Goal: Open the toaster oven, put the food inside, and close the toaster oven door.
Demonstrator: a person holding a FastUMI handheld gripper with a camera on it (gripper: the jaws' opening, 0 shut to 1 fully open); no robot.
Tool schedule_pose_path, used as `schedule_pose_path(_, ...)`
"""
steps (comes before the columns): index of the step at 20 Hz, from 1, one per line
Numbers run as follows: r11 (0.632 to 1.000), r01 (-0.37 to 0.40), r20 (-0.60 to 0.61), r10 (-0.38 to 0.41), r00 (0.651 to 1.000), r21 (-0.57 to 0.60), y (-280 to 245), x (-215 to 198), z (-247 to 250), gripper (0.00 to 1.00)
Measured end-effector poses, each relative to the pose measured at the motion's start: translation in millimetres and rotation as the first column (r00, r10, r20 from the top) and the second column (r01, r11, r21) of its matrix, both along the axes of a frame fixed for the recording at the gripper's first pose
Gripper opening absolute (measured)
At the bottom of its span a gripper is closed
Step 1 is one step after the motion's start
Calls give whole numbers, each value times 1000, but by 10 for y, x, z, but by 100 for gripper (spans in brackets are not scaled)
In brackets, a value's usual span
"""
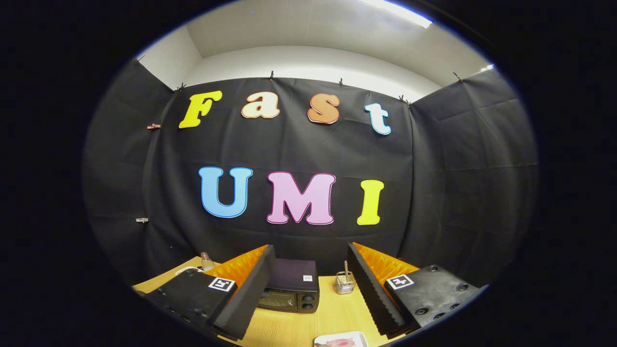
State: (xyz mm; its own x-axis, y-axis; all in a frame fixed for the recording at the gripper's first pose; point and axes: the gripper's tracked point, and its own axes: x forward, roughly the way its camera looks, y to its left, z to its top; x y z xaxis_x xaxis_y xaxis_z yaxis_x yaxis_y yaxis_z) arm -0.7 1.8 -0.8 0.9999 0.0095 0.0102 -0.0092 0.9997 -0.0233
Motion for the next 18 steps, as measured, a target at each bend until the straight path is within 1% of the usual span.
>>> schedule_pose_path(6,1000,-4,4,4,1000,1,34,51,7,98)
schedule_pose_path(10,1000,-3,3,3,1000,5,151,174,-27,98)
schedule_pose_path(14,999,-24,-13,24,1000,25,499,398,-137,98)
schedule_pose_path(18,998,-55,-46,55,997,16,927,683,-380,98)
